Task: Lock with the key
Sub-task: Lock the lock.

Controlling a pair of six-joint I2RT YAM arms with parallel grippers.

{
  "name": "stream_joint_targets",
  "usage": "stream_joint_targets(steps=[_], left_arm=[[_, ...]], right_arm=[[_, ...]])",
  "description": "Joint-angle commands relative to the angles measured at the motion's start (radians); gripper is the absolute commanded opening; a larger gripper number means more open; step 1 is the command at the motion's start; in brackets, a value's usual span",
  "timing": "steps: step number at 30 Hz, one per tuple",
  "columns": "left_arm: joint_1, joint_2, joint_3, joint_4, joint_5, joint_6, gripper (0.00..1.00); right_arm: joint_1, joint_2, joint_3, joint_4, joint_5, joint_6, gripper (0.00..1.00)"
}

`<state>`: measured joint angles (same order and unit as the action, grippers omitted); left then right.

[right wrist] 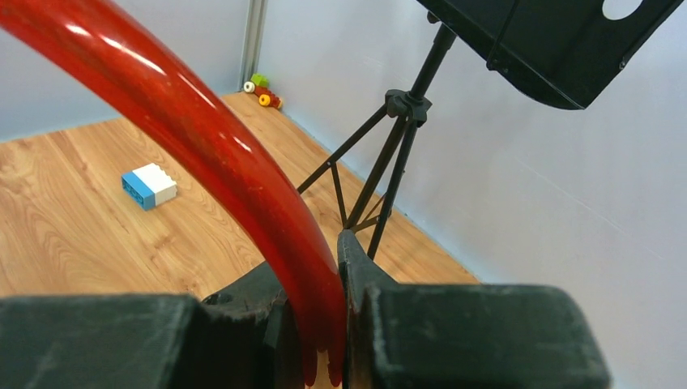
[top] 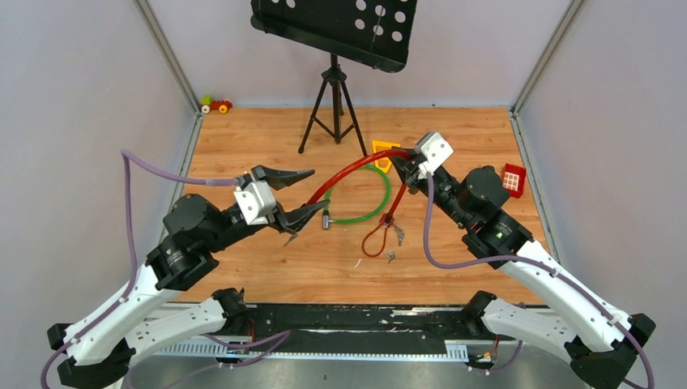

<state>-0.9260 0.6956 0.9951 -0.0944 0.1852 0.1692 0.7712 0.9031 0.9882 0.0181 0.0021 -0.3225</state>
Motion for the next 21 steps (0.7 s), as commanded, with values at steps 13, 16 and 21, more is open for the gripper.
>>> stream_joint_targets(steps=[13,16,21], left_arm=[[0.003,0.092,0.116,-0.14,0.072,-0.039,0.56],[0.004,0.098,0.118,-0.148,0.07,-0.042,0.52],[0.003,0.091,0.118,-0.147,0.051,-0.046,0.43]], right_arm=[[0.016,-0.03,0.012,0.05,0.028,-0.064,0.0],[0.018,-0.034,0.011,0.054,0.03,-0.065,0.0],[0.023,-0.037,0.006,0.047,0.037,-0.085,0.0]])
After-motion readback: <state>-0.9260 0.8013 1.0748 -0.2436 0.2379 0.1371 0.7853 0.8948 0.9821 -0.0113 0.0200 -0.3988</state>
